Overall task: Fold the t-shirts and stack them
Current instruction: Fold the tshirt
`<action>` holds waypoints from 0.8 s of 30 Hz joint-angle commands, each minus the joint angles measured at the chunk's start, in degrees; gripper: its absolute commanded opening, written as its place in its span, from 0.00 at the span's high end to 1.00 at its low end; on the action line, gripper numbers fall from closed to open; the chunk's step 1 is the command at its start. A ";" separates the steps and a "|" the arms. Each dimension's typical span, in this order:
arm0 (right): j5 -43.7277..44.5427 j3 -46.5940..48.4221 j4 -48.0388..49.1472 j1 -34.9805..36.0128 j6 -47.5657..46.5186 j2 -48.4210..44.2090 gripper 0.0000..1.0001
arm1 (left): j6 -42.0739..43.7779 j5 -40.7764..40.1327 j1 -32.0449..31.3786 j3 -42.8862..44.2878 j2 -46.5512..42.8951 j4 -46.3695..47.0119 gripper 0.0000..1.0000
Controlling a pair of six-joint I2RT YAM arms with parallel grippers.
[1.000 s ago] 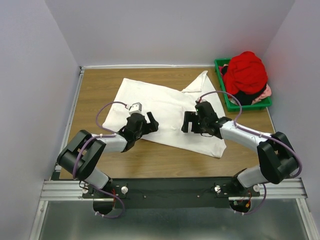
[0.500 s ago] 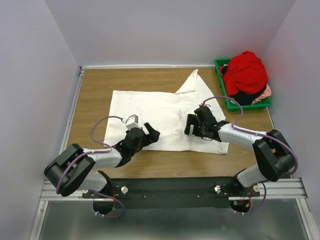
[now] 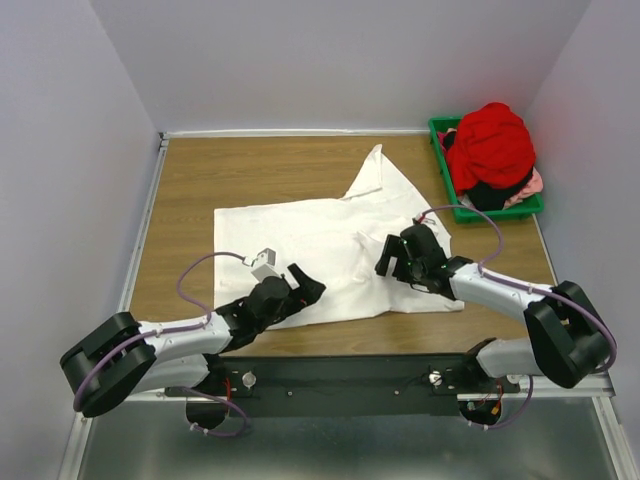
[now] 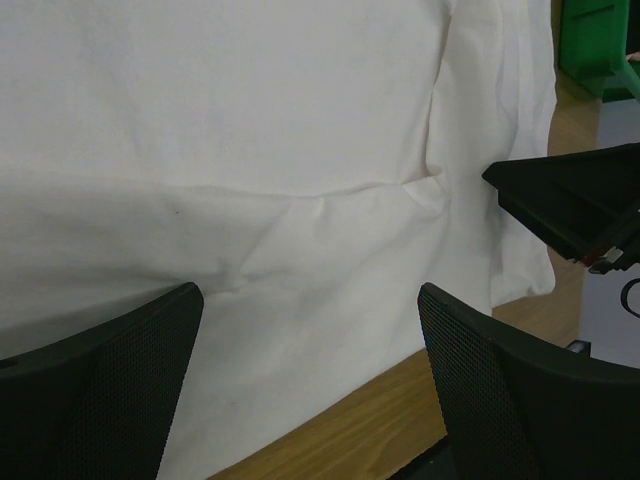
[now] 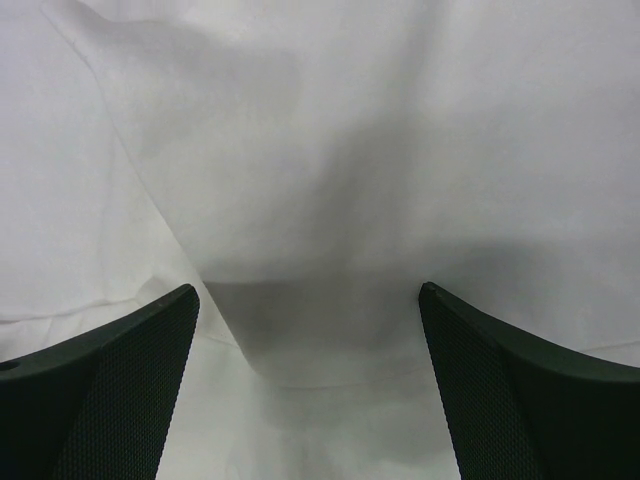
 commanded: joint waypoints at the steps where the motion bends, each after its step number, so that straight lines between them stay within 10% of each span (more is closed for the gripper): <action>1: -3.13 -5.21 -11.00 0.01 3.91 -0.97 0.03 | -5.00 -0.89 -2.04 -3.79 -2.03 -12.18 0.02; 17: -1.99 0.83 -19.71 0.01 2.43 -12.94 0.05 | 3.31 -12.74 -2.40 11.47 -11.44 -26.42 0.02; 24: 9.07 18.84 -19.01 -0.95 -8.38 -1.35 0.04 | 26.49 -4.69 16.92 20.45 -4.62 -18.08 0.02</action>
